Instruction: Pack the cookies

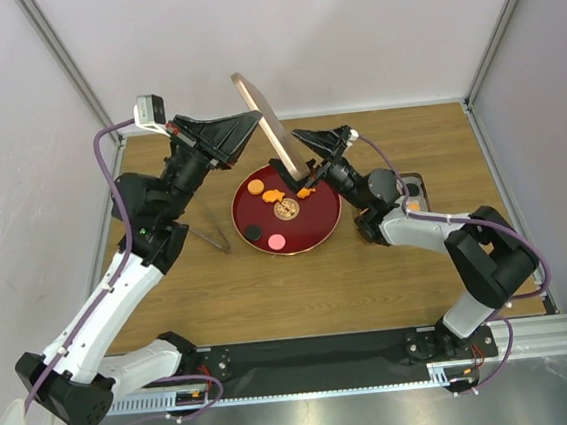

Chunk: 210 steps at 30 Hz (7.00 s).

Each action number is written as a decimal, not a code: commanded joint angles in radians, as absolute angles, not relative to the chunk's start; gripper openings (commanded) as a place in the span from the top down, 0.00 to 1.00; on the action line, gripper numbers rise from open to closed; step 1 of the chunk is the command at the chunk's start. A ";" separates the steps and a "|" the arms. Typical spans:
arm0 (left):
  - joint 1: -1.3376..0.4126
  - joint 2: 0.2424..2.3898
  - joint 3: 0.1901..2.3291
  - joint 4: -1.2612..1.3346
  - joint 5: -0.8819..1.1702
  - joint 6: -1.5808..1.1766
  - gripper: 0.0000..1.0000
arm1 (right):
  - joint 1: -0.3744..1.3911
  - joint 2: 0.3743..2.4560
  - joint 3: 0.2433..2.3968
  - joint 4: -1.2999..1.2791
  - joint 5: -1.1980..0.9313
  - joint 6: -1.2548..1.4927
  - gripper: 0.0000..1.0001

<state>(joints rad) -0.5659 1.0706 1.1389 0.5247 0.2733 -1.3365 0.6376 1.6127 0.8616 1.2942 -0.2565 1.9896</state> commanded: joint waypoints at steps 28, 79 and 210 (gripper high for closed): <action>-0.572 1.003 0.853 0.891 0.281 -1.316 1.00 | 0.598 1.493 0.913 1.582 -0.250 2.017 0.40; -0.574 1.019 0.831 0.606 0.245 -1.213 0.33 | 0.522 1.078 0.887 0.882 -0.218 1.470 0.93; -0.746 2.539 1.970 0.472 0.725 -1.324 0.98 | -0.133 1.249 0.862 -0.224 -0.094 0.523 0.02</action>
